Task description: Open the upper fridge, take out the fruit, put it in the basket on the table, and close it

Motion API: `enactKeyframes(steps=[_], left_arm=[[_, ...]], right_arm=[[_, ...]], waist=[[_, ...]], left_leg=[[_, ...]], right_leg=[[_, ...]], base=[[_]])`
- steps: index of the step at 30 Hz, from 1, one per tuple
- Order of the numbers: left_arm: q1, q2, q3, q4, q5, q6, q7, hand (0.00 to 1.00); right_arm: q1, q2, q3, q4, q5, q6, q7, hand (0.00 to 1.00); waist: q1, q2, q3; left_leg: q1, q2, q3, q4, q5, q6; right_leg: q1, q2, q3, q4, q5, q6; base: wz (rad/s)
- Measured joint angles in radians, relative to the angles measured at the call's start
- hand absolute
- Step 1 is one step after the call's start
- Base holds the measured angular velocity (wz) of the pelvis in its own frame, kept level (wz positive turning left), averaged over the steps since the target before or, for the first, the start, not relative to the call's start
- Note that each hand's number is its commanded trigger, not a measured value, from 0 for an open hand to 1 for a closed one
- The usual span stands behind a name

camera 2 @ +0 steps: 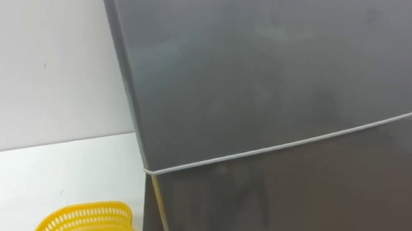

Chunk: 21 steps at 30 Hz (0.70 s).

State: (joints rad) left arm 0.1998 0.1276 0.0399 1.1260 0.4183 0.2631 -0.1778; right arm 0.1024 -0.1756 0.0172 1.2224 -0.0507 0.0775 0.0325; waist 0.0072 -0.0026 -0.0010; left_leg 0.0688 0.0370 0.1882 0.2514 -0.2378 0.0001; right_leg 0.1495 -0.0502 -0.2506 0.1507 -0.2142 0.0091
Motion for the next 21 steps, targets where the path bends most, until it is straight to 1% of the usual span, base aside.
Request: enactKeyframes(steps=[1, 3, 6, 8, 9, 10, 12, 14, 15, 16, 17, 18, 19, 20, 21], left_arm=[[0.007, 0.000, 0.008, 0.000, -0.021, 0.000, 0.003, 0.00], [0.020, 0.000, 0.015, 0.000, -0.060, 0.002, 0.015, 0.00], [0.029, -0.001, 0.021, 0.005, -0.128, 0.008, 0.032, 0.00], [0.034, -0.003, 0.053, 0.006, -0.169, 0.009, 0.053, 0.00], [0.039, -0.003, 0.069, 0.006, -0.212, 0.007, 0.076, 0.00], [0.043, -0.002, 0.076, 0.005, -0.271, 0.007, 0.105, 0.00], [0.041, -0.002, 0.090, 0.004, -0.336, 0.003, 0.148, 0.00], [0.043, -0.003, 0.118, 0.004, -0.392, -0.004, 0.191, 0.00], [0.040, -0.003, 0.156, 0.004, -0.443, -0.007, 0.220, 0.00], [0.036, -0.002, 0.203, 0.004, -0.508, -0.011, 0.253, 0.00], [0.036, -0.001, 0.222, 0.004, -0.544, -0.014, 0.269, 0.00], [0.032, 0.000, 0.238, 0.001, -0.627, -0.026, 0.301, 0.00], [0.030, -0.001, 0.248, -0.007, -0.717, -0.038, 0.329, 0.00], [0.029, -0.002, 0.257, -0.009, -0.753, -0.043, 0.340, 0.00], [0.034, -0.006, 0.276, -0.023, -0.830, -0.045, 0.369, 0.00]], right_arm=[[0.000, 0.000, 0.000, 0.004, 0.000, 0.009, 0.000, 0.00], [-0.001, 0.000, 0.000, 0.020, 0.000, 0.013, -0.001, 0.00], [0.001, 0.002, 0.002, 0.029, -0.041, 0.045, 0.002, 0.00], [0.015, 0.005, -0.001, 0.033, -0.085, 0.057, 0.004, 0.00], [0.020, 0.005, 0.000, 0.045, -0.115, 0.064, 0.005, 0.00], [0.019, 0.005, 0.002, 0.059, -0.132, 0.078, 0.005, 0.00], [0.019, 0.007, 0.003, 0.070, -0.141, 0.098, 0.006, 0.00], [0.018, 0.009, 0.001, 0.072, -0.153, 0.107, 0.006, 0.00], [0.014, 0.008, 0.000, 0.072, -0.164, 0.115, 0.010, 0.00], [0.015, 0.008, 0.000, 0.071, -0.172, 0.120, 0.015, 0.00], [0.015, 0.008, 0.000, 0.071, -0.173, 0.121, 0.015, 0.00], [0.016, 0.006, 0.002, 0.071, -0.172, 0.122, 0.015, 0.00], [0.016, 0.006, 0.003, 0.071, -0.172, 0.126, 0.015, 0.00], [0.016, 0.007, 0.003, 0.071, -0.172, 0.129, 0.015, 0.00], [0.015, 0.007, -0.001, 0.066, -0.174, 0.134, 0.015, 0.00]], waist=[[0.000, -0.001, 0.0011], [-0.002, -0.003, 0.0008], [0.000, -0.003, 0.0009], [-0.001, -0.003, 0.0016], [-0.001, -0.003, 0.0014], [-0.001, -0.003, 0.0017], [0.000, -0.003, 0.0017], [0.001, -0.006, 0.0022], [0.002, -0.009, 0.0035], [0.004, -0.013, 0.0030], [0.008, -0.013, 0.0031], [0.022, -0.014, 0.0034], [0.028, -0.014, 0.0033], [0.030, -0.014, 0.0033], [0.031, -0.013, 0.0032]], left_leg=[[0.007, -0.004, 0.000, 0.000, 0.000, 0.000], [0.013, -0.007, -0.002, 0.000, 0.000, 0.000], [0.014, -0.008, -0.003, 0.001, 0.000, 0.000], [0.014, -0.009, -0.004, 0.001, 0.000, 0.000], [0.015, -0.012, -0.009, 0.003, 0.000, 0.000], [0.015, -0.013, -0.010, 0.004, 0.000, 0.000], [0.017, -0.013, -0.010, 0.003, 0.000, 0.000], [0.018, -0.013, -0.010, 0.002, 0.000, 0.000], [0.018, -0.013, -0.011, 0.001, 0.000, 0.000], [0.022, -0.014, -0.014, -0.002, 0.000, 0.001], [0.025, -0.014, -0.016, -0.004, 0.000, 0.001], [0.029, -0.015, -0.017, -0.012, 0.000, 0.001], [0.029, -0.016, -0.017, -0.016, 0.000, 0.001], [0.028, -0.016, -0.017, -0.018, 0.000, 0.001], [0.028, -0.016, -0.018, -0.021, 0.000, 0.001]], right_leg=[[0.010, 0.000, -0.001, 0.000, 0.000, 0.000], [0.015, -0.003, -0.003, 0.001, -0.007, 0.002], [0.017, -0.004, -0.005, 0.002, -0.008, 0.002], [0.023, -0.004, -0.008, 0.000, -0.009, 0.003], [0.026, -0.006, -0.013, 0.003, -0.011, 0.005], [0.026, -0.009, -0.016, 0.005, -0.013, 0.006], [0.025, -0.010, -0.020, 0.008, -0.013, 0.006], [0.025, -0.011, -0.027, 0.010, -0.014, 0.006], [0.025, -0.013, -0.029, 0.019, -0.018, 0.005], [0.026, -0.014, -0.031, 0.021, -0.021, 0.005], [0.026, -0.014, -0.030, 0.021, -0.021, 0.005], [0.026, -0.014, -0.029, 0.021, -0.020, 0.005], [0.026, -0.014, -0.029, 0.021, -0.021, 0.005], [0.026, -0.014, -0.029, 0.021, -0.021, 0.006], [0.026, -0.015, -0.030, 0.021, -0.021, 0.006]], base=[[0.00], [0.05], [0.04], [0.04], [0.10], [0.10], [0.06], [0.02], [0.04], [0.04], [0.00], [-0.03], [-0.04], [0.00], [0.00]])
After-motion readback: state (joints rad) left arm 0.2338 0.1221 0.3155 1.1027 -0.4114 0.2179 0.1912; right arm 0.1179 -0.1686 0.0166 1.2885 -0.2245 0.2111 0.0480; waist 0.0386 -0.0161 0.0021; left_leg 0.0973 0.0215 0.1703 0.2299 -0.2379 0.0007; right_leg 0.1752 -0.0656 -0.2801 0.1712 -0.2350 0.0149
